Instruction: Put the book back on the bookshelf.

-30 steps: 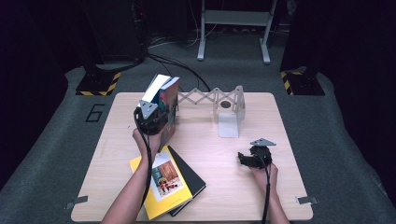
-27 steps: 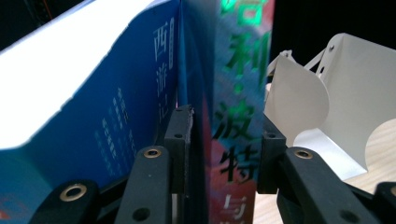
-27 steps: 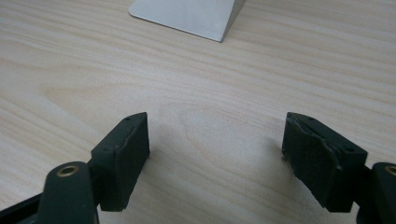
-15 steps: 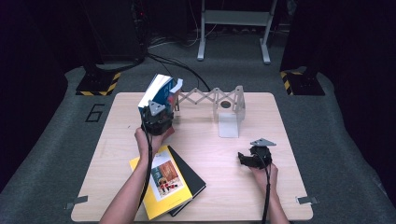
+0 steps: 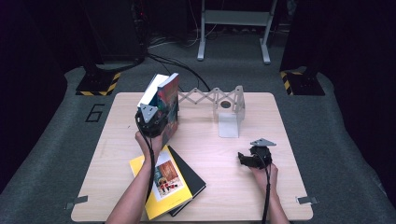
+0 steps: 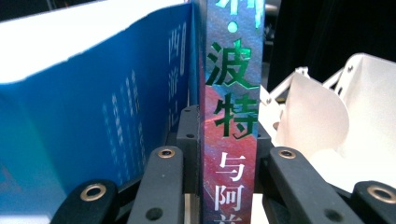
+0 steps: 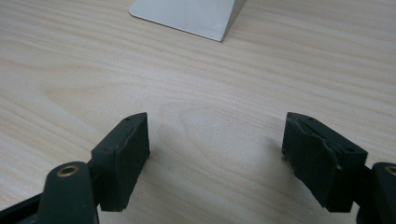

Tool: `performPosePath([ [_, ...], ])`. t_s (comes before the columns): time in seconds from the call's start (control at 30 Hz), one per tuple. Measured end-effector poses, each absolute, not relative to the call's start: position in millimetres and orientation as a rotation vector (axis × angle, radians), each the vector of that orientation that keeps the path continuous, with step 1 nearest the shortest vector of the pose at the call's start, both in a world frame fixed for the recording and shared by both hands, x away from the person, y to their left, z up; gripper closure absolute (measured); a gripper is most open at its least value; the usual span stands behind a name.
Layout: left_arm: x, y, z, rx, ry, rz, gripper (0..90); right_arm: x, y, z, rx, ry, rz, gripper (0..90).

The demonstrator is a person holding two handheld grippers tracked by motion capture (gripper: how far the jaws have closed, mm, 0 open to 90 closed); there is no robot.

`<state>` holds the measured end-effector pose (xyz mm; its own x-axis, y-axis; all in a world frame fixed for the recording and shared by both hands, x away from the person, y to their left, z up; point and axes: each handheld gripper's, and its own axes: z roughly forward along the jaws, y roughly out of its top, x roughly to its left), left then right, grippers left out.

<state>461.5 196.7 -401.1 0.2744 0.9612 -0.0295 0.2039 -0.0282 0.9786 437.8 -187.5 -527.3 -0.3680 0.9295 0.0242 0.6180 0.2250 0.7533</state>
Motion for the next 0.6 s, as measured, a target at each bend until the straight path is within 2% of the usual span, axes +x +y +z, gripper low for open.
performPosePath([
  [0.4,476.1,191.0,-415.7,1.434,1.147,0.911,74.9,437.7,-187.4,-527.4,1.424,2.068,0.963,22.8],
  [0.6,473.1,197.4,-409.1,1.531,1.158,0.846,74.3,437.6,-187.3,-527.3,1.423,2.069,0.962,22.8],
])
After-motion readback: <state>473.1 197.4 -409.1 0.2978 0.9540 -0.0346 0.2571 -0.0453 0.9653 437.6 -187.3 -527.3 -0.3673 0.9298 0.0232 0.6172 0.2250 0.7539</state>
